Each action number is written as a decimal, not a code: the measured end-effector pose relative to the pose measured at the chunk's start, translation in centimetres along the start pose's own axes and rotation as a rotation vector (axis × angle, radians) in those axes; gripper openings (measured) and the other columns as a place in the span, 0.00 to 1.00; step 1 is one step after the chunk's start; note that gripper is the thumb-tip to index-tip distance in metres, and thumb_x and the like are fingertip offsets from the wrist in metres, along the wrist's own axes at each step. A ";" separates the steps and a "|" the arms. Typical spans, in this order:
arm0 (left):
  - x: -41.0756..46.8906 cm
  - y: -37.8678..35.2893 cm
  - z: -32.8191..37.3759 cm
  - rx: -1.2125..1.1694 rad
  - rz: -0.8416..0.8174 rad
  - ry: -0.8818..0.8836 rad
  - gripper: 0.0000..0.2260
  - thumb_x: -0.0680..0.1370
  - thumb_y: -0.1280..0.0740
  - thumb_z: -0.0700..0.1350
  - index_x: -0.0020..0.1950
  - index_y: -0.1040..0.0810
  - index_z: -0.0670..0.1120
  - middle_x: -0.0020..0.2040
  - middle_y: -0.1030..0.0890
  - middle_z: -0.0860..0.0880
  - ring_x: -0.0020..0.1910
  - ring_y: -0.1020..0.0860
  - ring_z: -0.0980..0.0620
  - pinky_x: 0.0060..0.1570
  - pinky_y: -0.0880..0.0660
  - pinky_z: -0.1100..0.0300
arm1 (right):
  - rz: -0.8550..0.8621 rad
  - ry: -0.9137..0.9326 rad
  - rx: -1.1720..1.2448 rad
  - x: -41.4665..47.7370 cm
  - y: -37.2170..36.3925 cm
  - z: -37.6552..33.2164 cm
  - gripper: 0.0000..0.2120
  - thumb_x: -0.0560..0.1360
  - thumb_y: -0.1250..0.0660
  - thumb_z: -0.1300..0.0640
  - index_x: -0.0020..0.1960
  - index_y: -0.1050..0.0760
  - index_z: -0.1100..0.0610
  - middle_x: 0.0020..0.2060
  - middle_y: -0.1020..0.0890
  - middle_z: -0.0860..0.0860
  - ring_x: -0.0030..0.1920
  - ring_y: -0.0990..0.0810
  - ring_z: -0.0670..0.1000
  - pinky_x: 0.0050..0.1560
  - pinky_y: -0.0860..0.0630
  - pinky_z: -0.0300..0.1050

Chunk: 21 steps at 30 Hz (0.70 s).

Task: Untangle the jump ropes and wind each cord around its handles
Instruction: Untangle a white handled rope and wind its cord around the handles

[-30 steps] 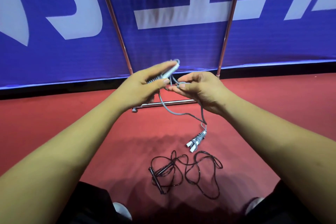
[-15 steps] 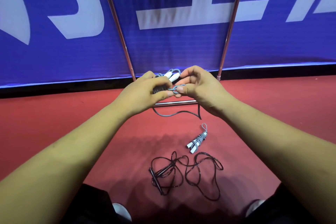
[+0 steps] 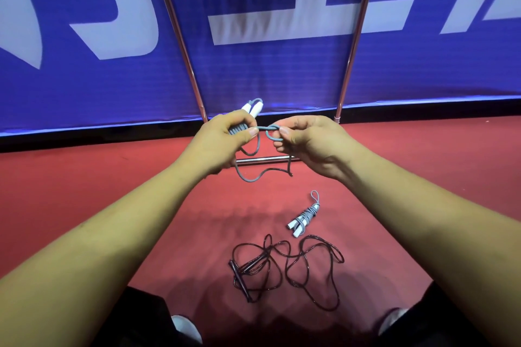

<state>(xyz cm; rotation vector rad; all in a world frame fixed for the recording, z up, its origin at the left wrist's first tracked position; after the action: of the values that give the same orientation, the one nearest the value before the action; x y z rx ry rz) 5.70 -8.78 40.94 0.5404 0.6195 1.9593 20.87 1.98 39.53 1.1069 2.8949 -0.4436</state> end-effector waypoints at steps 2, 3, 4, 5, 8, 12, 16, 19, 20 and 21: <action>-0.1 -0.2 -0.1 -0.035 -0.039 0.040 0.04 0.80 0.34 0.48 0.45 0.24 0.52 0.32 0.28 0.46 0.27 0.25 0.46 0.22 0.35 0.62 | -0.002 -0.014 -0.051 0.1 0.3 0.2 0.07 0.78 0.37 0.69 0.48 0.20 0.62 0.38 0.18 0.54 0.40 0.21 0.50 0.42 0.24 0.40; -0.1 -0.3 -0.1 -0.062 -0.055 0.057 0.04 0.80 0.34 0.48 0.44 0.24 0.52 0.32 0.28 0.45 0.28 0.25 0.46 0.25 0.34 0.60 | 0.002 -0.015 -0.135 0.2 0.5 0.2 0.07 0.78 0.36 0.67 0.48 0.19 0.61 0.40 0.18 0.54 0.41 0.21 0.50 0.43 0.25 0.42; -0.1 -0.3 -0.2 -0.096 -0.066 0.076 0.05 0.80 0.34 0.48 0.44 0.24 0.52 0.32 0.28 0.46 0.28 0.26 0.46 0.27 0.34 0.57 | 0.001 -0.010 -0.218 0.1 0.6 0.1 0.06 0.78 0.35 0.66 0.49 0.19 0.60 0.40 0.18 0.54 0.41 0.22 0.50 0.43 0.26 0.43; -0.2 -0.4 -0.3 -0.142 -0.072 0.094 0.05 0.80 0.34 0.47 0.45 0.24 0.51 0.31 0.29 0.46 0.28 0.26 0.46 0.28 0.34 0.56 | -0.004 0.001 -0.277 0.0 0.6 0.1 0.07 0.78 0.35 0.65 0.50 0.19 0.60 0.39 0.19 0.53 0.39 0.22 0.49 0.42 0.26 0.43; -0.3 -0.5 -0.2 -0.298 -0.067 0.122 0.04 0.81 0.33 0.46 0.48 0.24 0.46 0.32 0.30 0.44 0.29 0.28 0.46 0.28 0.30 0.58 | 0.002 0.075 -0.420 -0.4 0.1 -0.3 0.06 0.79 0.36 0.65 0.51 0.20 0.63 0.36 0.19 0.51 0.35 0.21 0.46 0.42 0.23 0.41; -0.5 -0.8 0.1 -0.347 -0.053 0.113 0.06 0.80 0.33 0.47 0.48 0.25 0.46 0.33 0.29 0.43 0.28 0.27 0.46 0.27 0.29 0.59 | -0.003 0.142 -0.579 -0.9 -0.4 -0.6 0.06 0.80 0.36 0.63 0.50 0.21 0.63 0.37 0.18 0.54 0.37 0.17 0.47 0.45 0.19 0.44; -0.7 -1.0 0.5 -0.367 -0.070 0.139 0.10 0.76 0.28 0.51 0.48 0.24 0.46 0.31 0.29 0.43 0.28 0.28 0.46 0.26 0.29 0.60 | 0.018 0.214 -0.691 -1.0 -0.5 -0.6 0.07 0.80 0.37 0.61 0.49 0.22 0.62 0.37 0.17 0.58 0.36 0.17 0.47 0.48 0.20 0.52; -0.7 -0.7 0.5 -0.370 -0.106 0.164 0.09 0.76 0.28 0.50 0.48 0.23 0.46 0.31 0.30 0.43 0.28 0.28 0.46 0.26 0.30 0.60 | 0.039 0.257 -0.716 -1.1 -1.1 -0.8 0.08 0.80 0.39 0.62 0.49 0.23 0.65 0.36 0.16 0.59 0.33 0.16 0.51 0.44 0.20 0.51; -0.6 -0.7 0.5 -0.377 -0.124 0.175 0.07 0.76 0.28 0.47 0.48 0.23 0.45 0.31 0.30 0.43 0.28 0.28 0.46 0.26 0.29 0.60 | 0.045 0.253 -0.697 -1.0 -1.2 -0.8 0.08 0.80 0.40 0.63 0.49 0.24 0.66 0.36 0.17 0.60 0.33 0.16 0.54 0.42 0.19 0.51; -0.6 -0.7 0.5 -0.372 -0.146 0.181 0.04 0.77 0.29 0.45 0.47 0.22 0.46 0.32 0.30 0.42 0.28 0.29 0.46 0.27 0.29 0.59 | 0.046 0.250 -0.699 -1.0 -1.3 -0.7 0.08 0.80 0.40 0.64 0.49 0.24 0.66 0.36 0.17 0.60 0.33 0.16 0.55 0.41 0.19 0.52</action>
<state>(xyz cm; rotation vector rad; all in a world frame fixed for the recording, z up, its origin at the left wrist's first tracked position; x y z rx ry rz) 6.78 -8.94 40.82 0.0856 0.3782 1.9350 20.79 0.59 40.61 1.1372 2.8071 0.7058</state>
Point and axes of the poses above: each hand's wrist, its own x-axis towards the middle knuckle, its own y-axis out of the back of the hand, z = x × y, the point moved 1 cm from there along x, towards the middle knuckle
